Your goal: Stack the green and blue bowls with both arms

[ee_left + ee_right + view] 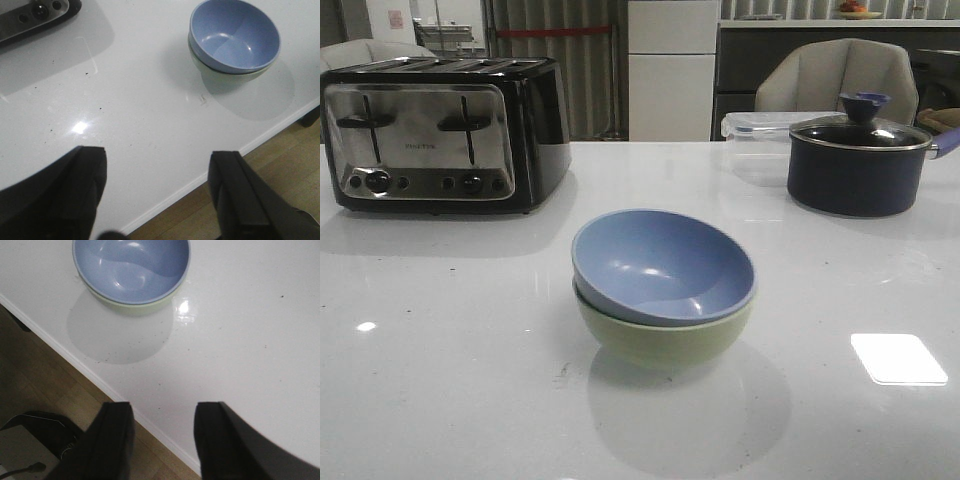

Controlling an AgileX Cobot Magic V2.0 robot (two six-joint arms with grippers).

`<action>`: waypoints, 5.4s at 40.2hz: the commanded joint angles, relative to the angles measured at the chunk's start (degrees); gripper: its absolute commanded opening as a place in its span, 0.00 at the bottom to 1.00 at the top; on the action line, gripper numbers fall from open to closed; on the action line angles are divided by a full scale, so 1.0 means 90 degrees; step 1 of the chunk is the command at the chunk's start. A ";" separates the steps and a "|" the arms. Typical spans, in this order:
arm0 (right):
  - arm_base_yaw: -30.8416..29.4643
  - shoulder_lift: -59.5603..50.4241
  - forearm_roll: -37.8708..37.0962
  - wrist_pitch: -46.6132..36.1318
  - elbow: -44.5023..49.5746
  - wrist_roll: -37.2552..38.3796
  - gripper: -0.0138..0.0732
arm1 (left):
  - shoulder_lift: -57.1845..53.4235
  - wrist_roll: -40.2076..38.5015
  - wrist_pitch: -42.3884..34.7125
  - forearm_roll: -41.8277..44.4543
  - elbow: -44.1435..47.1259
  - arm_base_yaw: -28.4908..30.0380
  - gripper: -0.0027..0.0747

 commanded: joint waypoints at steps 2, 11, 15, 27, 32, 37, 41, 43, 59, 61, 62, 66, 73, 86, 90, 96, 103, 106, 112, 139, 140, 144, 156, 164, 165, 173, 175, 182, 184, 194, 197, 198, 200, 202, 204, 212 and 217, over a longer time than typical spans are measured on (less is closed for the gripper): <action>-0.0036 -0.0028 -0.0055 -0.0340 -0.0165 0.0000 0.63 | 0.0009 -0.0061 -0.0604 0.0020 -0.0126 -0.0034 0.68; -0.0036 -0.0020 -0.0055 -0.0366 -0.0165 0.0000 0.63 | 0.0009 -0.0061 -0.0731 0.0020 -0.0126 -0.0034 0.68; -0.0036 -0.0020 -0.0055 -0.0380 -0.0165 0.0000 0.63 | 0.0009 -0.0061 -0.0729 0.0020 -0.0126 -0.0034 0.68; -0.0036 -0.0020 0.0054 -0.0374 -0.0165 0.0000 0.52 | 0.0009 -0.0061 -0.0729 0.0028 -0.0126 -0.0034 0.51; -0.0036 -0.0020 0.0202 -0.0374 -0.0165 0.0000 0.39 | 0.0009 -0.0061 -0.0729 0.0028 -0.0126 -0.0034 0.41; -0.0036 -0.0020 0.0230 -0.0374 -0.0165 0.0000 0.29 | 0.0009 -0.0061 -0.0729 0.0028 -0.0126 -0.0034 0.32; -0.0036 -0.0020 0.0230 -0.0374 -0.0165 0.0000 0.24 | 0.0009 -0.0061 -0.0729 0.0028 -0.0126 -0.0034 0.26; -0.0036 -0.0020 0.0230 -0.0374 -0.0165 0.0000 0.22 | 0.0009 -0.0061 -0.0729 0.0028 -0.0126 -0.0034 0.23; -0.0036 -0.0020 0.0230 -0.0367 -0.0165 0.0000 0.21 | 0.0009 -0.0061 -0.0729 0.0028 -0.0126 -0.0034 0.16; -0.0036 -0.0020 0.0230 -0.0367 -0.0165 0.0000 0.21 | 0.0009 -0.0061 -0.0729 0.0028 -0.0126 -0.0034 0.16; -0.0036 -0.0020 0.0230 -0.0367 -0.0165 0.0000 0.21 | 0.0009 -0.0061 -0.0729 0.0028 -0.0126 -0.0034 0.16; -0.0036 -0.0020 0.0230 -0.0367 -0.0165 0.0000 0.21 | 0.0009 -0.0061 -0.0729 0.0028 -0.0126 -0.0034 0.16; -0.0036 -0.0020 0.0230 -0.0367 -0.0165 0.0000 0.21 | 0.0009 -0.0061 -0.0729 0.0028 -0.0126 -0.0034 0.16; -0.0036 -0.0020 0.0230 -0.0370 -0.0165 0.0000 0.21 | -0.0437 -0.0050 -0.0785 0.0009 -0.0083 0.0162 0.16; -0.0036 -0.0020 0.0230 -0.0370 -0.0165 0.0000 0.21 | -0.0885 -0.0037 -0.1207 0.0089 0.0178 0.0707 0.16; -0.0036 -0.0020 0.0230 -0.0370 -0.0165 0.0000 0.21 | -0.1860 -0.0037 -0.2445 0.0089 0.1008 0.1671 0.16; -0.0036 -0.0020 0.0230 -0.0370 -0.0165 0.0000 0.21 | -0.3080 -0.0037 -0.3583 0.0089 0.2303 0.2580 0.16; -0.0036 -0.0020 0.0230 -0.0370 -0.0165 0.0000 0.21 | -0.3583 -0.0037 -0.4016 0.0035 0.2899 0.2866 0.16; -0.0036 -0.0020 0.0230 -0.0370 -0.0165 0.0000 0.21 | -0.4163 -0.0037 -0.4685 -0.0213 0.3852 0.3287 0.16; -0.0036 -0.0020 0.0230 -0.0368 -0.0165 0.0000 0.21 | -0.4225 -0.0037 -0.5253 -0.0392 0.4303 0.3649 0.16; -0.0036 -0.0020 0.0230 -0.0368 -0.0165 0.0000 0.21 | -0.4225 -0.0037 -0.5253 -0.0392 0.4303 0.3649 0.16; -0.0036 -0.0020 0.0230 -0.0368 -0.0165 0.0000 0.21 | -0.4225 -0.0037 -0.5253 -0.0392 0.4303 0.3649 0.16; -0.0036 -0.0020 0.0230 -0.0368 -0.0165 0.0000 0.21 | -0.4225 -0.0037 -0.5253 -0.0392 0.4303 0.3649 0.16; -0.0036 -0.0020 0.0230 -0.0368 -0.0165 0.0000 0.21 | -0.4225 -0.0037 -0.5253 -0.0392 0.4303 0.3649 0.16; -0.0036 -0.0020 0.0230 -0.0368 -0.0165 0.0000 0.21 | -0.4225 -0.0037 -0.5253 -0.0392 0.4303 0.3649 0.16; -0.0066 -0.0162 0.0197 -0.0390 -0.0128 0.0000 0.21 | -0.4225 -0.0037 -0.5253 -0.0392 0.4303 0.3649 0.16; -0.0235 -0.0362 0.0187 -0.0434 -0.0036 0.0000 0.21 | -0.4225 -0.0037 -0.5253 -0.0392 0.4303 0.3649 0.16; -0.1382 -0.1522 0.0180 -0.1152 0.0688 0.0000 0.21 | -0.4213 -0.0037 -0.5253 -0.0392 0.4303 0.3649 0.16; -0.1715 -0.1961 0.0180 -0.1514 0.0992 0.0000 0.21 | -0.4213 -0.0037 -0.5253 -0.0392 0.4303 0.3649 0.16; -0.2939 -0.3845 0.0213 -0.3463 0.2644 0.0000 0.21 | -0.4213 -0.0037 -0.5253 -0.0392 0.4303 0.3649 0.16; -0.3025 -0.4133 0.0229 -0.4039 0.3100 0.0000 0.21 | -0.4213 -0.0037 -0.5253 -0.0392 0.4303 0.3649 0.16; -0.3023 -0.4206 0.0229 -0.4232 0.3249 0.0000 0.21 | -0.4213 -0.0037 -0.5253 -0.0392 0.4303 0.3649 0.16; -0.3023 -0.4320 0.0229 -0.4609 0.3518 0.0000 0.21 | -0.4213 -0.0037 -0.5253 -0.0392 0.4303 0.3649 0.16; -0.3031 -0.4420 0.0229 -0.4931 0.3717 0.0000 0.21 | -0.4213 -0.0037 -0.5253 -0.0392 0.4303 0.3649 0.16; -0.3078 -0.4551 0.0229 -0.4787 0.3692 0.0000 0.21 | -0.4213 -0.0037 -0.5253 -0.0392 0.4303 0.3649 0.16; -0.3235 -0.4645 0.0229 -0.4711 0.3701 0.0000 0.21 | -0.4213 -0.0037 -0.5253 -0.0392 0.4303 0.3649 0.16; -0.3235 -0.4645 0.0229 -0.4725 0.3701 0.0000 0.21 | -0.4213 -0.0037 -0.5253 -0.0392 0.4303 0.3649 0.16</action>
